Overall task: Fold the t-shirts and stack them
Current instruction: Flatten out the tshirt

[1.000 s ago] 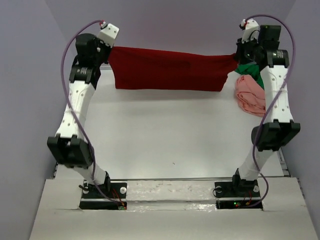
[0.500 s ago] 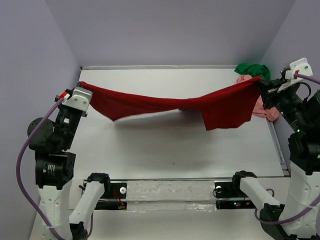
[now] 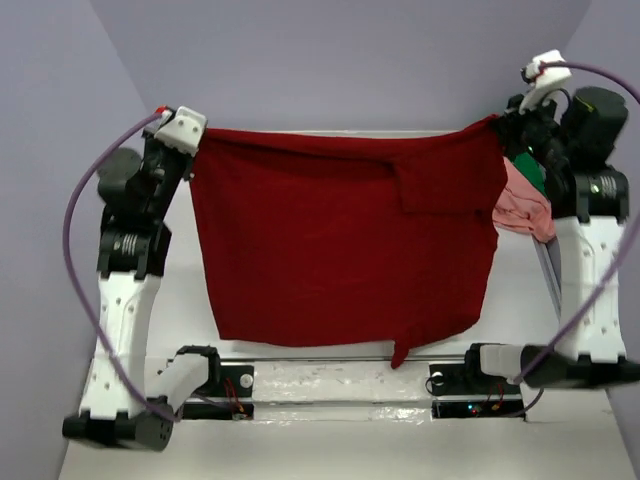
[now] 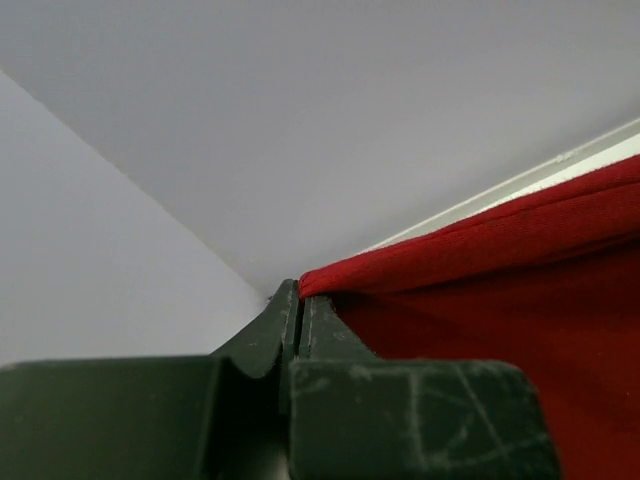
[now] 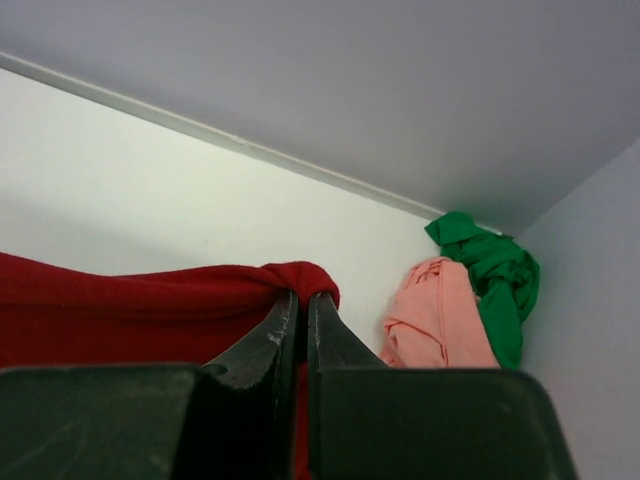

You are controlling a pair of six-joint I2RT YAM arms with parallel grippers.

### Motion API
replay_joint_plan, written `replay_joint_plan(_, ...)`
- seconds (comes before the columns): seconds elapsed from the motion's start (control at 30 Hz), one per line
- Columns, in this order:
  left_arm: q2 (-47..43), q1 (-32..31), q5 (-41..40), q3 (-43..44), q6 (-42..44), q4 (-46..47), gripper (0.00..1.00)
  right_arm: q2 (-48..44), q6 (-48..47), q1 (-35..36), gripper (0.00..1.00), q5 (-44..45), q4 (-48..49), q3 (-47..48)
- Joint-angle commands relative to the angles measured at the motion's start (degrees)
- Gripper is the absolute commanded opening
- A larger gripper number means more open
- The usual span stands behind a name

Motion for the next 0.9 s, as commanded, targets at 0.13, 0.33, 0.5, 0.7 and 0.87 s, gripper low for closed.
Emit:
replay_joint_plan(0.13,26.7,0.8,-1.8,8.2,0.1,13.2,0.00,26.5,-1.8,0.0,0.00,4.2,9.6,11.4)
replay_joint_plan(0.33,43.9,1.2,-0.6,28.8,-2.9,9.8,0.00,42.5,-1.7,0.0,0.00,4.4,4.0,33.9)
replay_joint_plan(0.5,41.3,1.2,1.4,36.3,-3.8,5.5,0.00,39.8,-0.7,0.0,0.00,3.0,2.1,37.9)
replay_joint_plan(0.7,24.9,1.2,1.2,23.2,-1.6,6.9,0.00,23.8,0.5,0.0,0.00,-0.3,3.0,25.2)
replay_joint_plan(0.87,8.2,1.2,2.0,2.9,2.3,4.7,0.00,7.6,1.4,0.0,0.00,-4.4,3.5,1.8)
